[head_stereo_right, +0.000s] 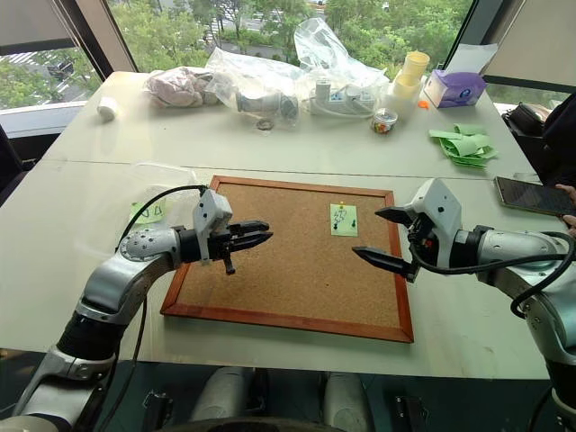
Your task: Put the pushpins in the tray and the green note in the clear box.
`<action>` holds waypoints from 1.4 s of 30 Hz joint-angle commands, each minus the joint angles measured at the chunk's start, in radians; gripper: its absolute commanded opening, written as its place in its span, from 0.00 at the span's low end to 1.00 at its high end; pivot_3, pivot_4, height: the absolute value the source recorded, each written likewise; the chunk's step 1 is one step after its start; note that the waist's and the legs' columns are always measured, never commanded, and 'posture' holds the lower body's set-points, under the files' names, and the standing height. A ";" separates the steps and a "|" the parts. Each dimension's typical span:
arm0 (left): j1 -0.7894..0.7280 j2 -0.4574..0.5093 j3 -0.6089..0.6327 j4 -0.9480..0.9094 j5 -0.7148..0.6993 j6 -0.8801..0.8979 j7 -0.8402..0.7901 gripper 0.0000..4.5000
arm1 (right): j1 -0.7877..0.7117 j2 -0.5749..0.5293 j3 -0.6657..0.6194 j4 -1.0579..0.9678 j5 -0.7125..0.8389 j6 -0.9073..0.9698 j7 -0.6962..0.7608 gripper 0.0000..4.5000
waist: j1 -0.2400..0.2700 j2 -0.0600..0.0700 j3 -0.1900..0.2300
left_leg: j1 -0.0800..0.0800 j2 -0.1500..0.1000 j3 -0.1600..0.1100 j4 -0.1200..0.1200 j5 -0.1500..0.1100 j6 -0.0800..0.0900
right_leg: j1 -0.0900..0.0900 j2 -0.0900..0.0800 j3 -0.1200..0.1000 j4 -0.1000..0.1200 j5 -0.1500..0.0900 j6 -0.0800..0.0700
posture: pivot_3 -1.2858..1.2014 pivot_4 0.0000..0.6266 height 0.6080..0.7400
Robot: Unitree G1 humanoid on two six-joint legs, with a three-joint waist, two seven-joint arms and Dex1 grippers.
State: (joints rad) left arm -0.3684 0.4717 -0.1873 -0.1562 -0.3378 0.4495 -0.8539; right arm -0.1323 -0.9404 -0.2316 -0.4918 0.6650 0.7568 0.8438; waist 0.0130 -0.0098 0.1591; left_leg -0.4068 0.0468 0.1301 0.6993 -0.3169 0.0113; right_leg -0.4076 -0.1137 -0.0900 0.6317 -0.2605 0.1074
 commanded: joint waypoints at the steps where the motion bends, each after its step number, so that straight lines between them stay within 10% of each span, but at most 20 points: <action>1: -0.036 -0.029 -0.045 0.018 0.018 -0.056 -0.038 0.01 | -0.063 0.038 0.040 0.040 -0.039 -0.029 -0.034 1.00 | 0.000 0.000 0.000 | 0.000 0.000 0.000 0.000 0.000 0.000 | 0.000 0.000 0.000 0.000 0.000 0.000 | 0.52 0.24 1.00; 26: 0.026 -0.122 -0.121 0.198 0.151 -0.138 -0.002 0.01 | -0.514 0.389 0.311 0.719 -0.349 -0.113 -0.130 1.00 | -0.008 0.005 -0.003 | 0.000 0.000 0.004 0.000 0.000 0.000 | 0.000 0.000 0.000 0.000 0.000 0.000 | 0.52 0.24 1.00; 29: 0.031 -0.120 -0.122 0.191 0.152 -0.135 -0.001 0.00 | -0.512 0.397 0.324 0.745 -0.381 -0.131 -0.130 0.81 | -0.012 0.006 -0.004 | 0.000 0.000 0.004 0.000 0.000 0.000 | 0.000 0.001 0.000 0.000 0.000 0.000 | 0.52 0.24 1.00; 36: 0.038 -0.118 -0.121 0.184 0.156 -0.133 0.003 0.00 | -0.505 0.421 0.332 0.757 -0.425 -0.162 -0.133 0.02 | -0.017 0.009 -0.005 | 0.000 0.000 0.004 0.000 0.000 0.000 | 0.000 0.001 0.000 0.000 0.000 0.000 | 0.52 0.24 1.00; 42: 0.048 -0.116 -0.117 0.185 0.160 -0.117 0.014 0.00 | -0.495 0.424 0.297 0.699 -0.434 -0.160 -0.162 0.02 | -0.023 0.010 -0.006 | 0.001 0.000 0.004 0.000 0.000 0.000 | 0.000 0.001 0.000 0.000 0.000 0.000 | 0.52 0.24 1.00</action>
State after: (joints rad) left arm -0.3508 0.3513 -0.2835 0.0139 -0.1954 0.2987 -0.8415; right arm -0.6221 -0.5184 0.1035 0.2643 0.2297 0.6036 0.7020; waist -0.0096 0.0001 0.1531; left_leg -0.4063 0.0471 0.1339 0.6991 -0.3165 0.0108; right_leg -0.4073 -0.1132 -0.0901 0.6322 -0.2603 0.1072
